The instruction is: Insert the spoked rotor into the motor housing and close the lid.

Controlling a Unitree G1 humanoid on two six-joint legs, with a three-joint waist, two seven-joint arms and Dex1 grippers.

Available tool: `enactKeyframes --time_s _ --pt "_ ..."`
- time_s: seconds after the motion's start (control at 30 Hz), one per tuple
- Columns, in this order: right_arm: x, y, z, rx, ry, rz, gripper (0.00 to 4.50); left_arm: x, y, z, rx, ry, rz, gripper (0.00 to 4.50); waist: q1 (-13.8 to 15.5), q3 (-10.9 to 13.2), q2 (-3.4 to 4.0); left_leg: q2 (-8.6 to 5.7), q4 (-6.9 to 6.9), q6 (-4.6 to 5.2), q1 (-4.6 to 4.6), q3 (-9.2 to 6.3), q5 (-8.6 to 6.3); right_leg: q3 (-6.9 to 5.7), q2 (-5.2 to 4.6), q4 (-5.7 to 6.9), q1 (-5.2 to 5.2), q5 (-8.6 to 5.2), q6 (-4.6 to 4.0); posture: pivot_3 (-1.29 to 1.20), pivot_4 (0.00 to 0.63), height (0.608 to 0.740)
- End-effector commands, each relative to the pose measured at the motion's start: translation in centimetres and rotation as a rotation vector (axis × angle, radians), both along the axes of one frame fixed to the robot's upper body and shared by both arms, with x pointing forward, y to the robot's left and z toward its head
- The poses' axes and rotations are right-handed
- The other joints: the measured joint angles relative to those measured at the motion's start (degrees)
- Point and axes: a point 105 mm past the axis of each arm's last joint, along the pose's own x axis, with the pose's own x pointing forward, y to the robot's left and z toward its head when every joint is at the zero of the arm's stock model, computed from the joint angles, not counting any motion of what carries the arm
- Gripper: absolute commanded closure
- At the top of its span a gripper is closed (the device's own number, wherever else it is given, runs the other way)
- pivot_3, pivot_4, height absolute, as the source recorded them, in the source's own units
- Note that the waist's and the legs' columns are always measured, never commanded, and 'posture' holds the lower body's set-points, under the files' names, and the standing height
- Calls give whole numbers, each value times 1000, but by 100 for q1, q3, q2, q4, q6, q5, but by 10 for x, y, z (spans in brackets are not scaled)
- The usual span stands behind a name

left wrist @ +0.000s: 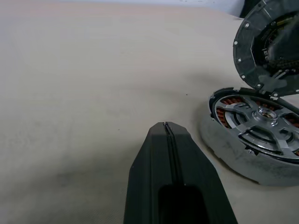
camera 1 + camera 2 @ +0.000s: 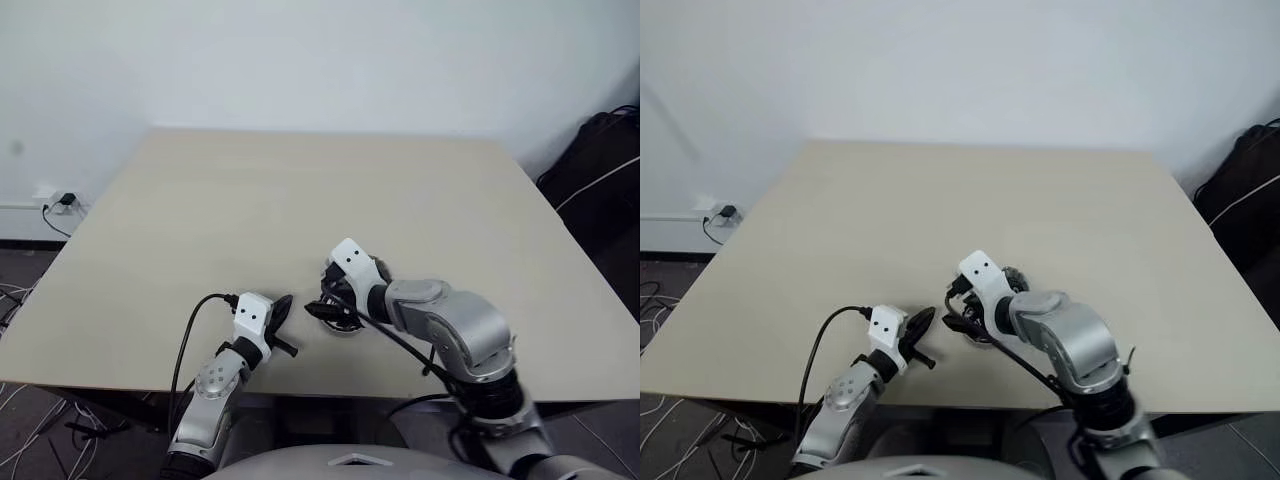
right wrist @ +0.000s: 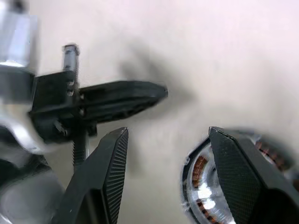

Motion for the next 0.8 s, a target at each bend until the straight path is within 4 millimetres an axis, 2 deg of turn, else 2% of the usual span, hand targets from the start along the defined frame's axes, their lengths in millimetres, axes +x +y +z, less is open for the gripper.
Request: enactKeyframes --time_s 0.03,0.1,0.2,0.37,0.7,0.8 --pt "-4 -8 -3 -173 -178 221 1550 5 -1 9 -16 -33 5 4500 0 2 2 -1 1 -1 -1 1 0 0 0 -2 0 0 0 0 0 740" --pt "-5 -22 -16 -312 -241 337 1550 6 -1 9 -18 -34 5 4500 -3 2 1 -3 2 0 -1 2 0 -1 -3 -7 0 -4 6 0 0 740" --pt "-7 -32 -26 -401 -271 445 1550 6 -1 9 -21 -34 6 4500 -16 5 -3 -2 1 -1 0 3 1 0 -1 -6 0 -8 11 0 0 740" --pt "-8 -35 -37 -439 -275 524 1550 6 0 9 -24 -33 13 4500 29 7 -6 2 5 -3 2 0 3 -2 2 1 3 -18 27 0 0 740" --pt "-4 -34 -48 -455 -263 552 1550 5 1 9 -29 -31 24 4500 56 7 -7 1 17 -5 0 0 4 -2 -4 0 6 -2 16 0 0 740" --pt "-4 -38 -54 -473 -252 551 2110 6 1 9 -29 -32 28 4500 55 6 -7 1 17 -5 0 0 4 -1 -4 0 6 -2 16 0 0 740"
